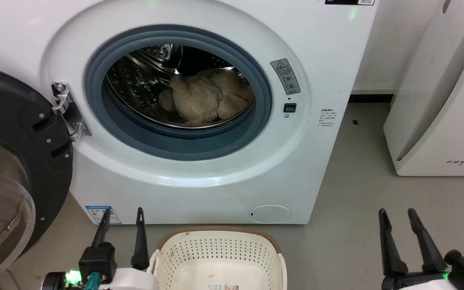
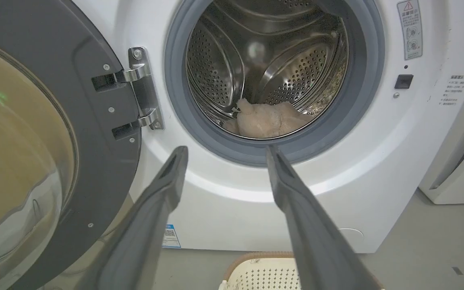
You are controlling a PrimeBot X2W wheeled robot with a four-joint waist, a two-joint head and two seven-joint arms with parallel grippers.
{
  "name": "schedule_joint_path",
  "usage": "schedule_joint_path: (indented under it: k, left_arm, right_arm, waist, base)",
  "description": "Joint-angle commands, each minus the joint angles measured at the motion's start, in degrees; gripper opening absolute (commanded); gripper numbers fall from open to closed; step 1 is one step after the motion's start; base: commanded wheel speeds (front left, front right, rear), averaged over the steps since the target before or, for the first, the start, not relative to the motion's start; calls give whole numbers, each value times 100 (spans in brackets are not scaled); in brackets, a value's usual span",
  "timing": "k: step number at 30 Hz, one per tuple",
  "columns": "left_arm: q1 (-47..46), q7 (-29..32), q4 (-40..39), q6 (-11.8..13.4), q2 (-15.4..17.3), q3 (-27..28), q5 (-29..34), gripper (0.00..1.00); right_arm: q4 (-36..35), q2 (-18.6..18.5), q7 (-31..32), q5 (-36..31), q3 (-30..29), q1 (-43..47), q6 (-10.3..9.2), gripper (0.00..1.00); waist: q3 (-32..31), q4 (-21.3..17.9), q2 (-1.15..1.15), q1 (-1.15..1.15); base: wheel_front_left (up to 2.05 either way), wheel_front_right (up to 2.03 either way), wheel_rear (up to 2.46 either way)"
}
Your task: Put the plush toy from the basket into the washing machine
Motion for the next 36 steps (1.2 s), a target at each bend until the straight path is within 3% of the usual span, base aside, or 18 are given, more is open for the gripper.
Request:
schedule_joint_path:
  k: [1,36]
  left_arm:
    - [0,2,-1,0,-7,1,-2,0]
    - [-4,417,-270,-156,-23,50,59,0]
  right_arm:
    - [1,0,3,0,-2,3,0,0]
    - [-31,0,413,-404,18,-152,0,0]
  waist:
    - [-3,7,0,1]
    - [-9,-11,0,1]
  base:
    - [0,0,0]
    - [0,0,0]
